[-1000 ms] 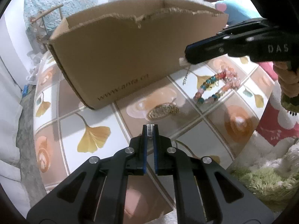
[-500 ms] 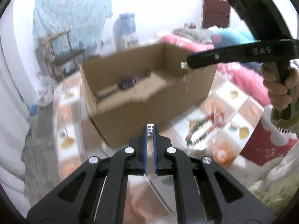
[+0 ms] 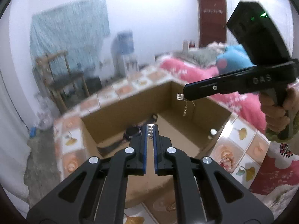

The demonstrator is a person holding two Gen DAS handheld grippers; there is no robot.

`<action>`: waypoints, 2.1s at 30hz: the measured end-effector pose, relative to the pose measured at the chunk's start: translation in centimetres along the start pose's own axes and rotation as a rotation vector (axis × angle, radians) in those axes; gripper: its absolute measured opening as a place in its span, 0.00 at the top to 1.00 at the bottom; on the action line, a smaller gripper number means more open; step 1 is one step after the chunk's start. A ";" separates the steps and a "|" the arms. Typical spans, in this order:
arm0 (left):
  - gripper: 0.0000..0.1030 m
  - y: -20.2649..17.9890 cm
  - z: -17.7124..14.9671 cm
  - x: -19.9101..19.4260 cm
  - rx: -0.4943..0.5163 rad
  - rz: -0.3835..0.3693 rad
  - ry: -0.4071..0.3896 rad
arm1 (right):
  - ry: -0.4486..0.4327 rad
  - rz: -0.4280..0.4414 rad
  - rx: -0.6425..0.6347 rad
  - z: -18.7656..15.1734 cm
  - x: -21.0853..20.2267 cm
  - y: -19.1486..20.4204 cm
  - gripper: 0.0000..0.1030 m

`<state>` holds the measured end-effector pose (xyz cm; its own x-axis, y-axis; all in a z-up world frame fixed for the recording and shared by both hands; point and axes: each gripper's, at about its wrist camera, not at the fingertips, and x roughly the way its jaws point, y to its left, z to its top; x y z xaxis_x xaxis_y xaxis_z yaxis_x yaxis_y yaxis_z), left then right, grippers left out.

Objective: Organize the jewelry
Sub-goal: 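Carry the charm over the box and open the left tool, then withdraw both tools from the box back to the table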

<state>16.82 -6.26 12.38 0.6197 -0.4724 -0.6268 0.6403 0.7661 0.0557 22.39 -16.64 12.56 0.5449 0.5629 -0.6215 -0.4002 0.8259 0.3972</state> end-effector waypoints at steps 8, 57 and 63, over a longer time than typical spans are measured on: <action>0.95 2.6 0.3 8.2 -0.068 0.012 0.266 | 0.208 -0.049 0.050 0.5 6.9 -3.9 0.97; 0.50 -4.0 -13.2 -0.6 -0.236 -0.079 0.231 | 0.192 -0.188 0.272 -17.3 0.0 0.3 0.59; 0.77 -5.2 -13.9 2.0 -0.185 -0.071 0.291 | 0.193 -0.228 0.258 -18.1 1.0 0.9 0.59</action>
<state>8.39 -5.14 0.06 0.4043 -0.4039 -0.8206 0.5678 0.8142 -0.1210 9.20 -15.90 0.06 0.4398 0.3678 -0.8193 -0.0731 0.9239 0.3756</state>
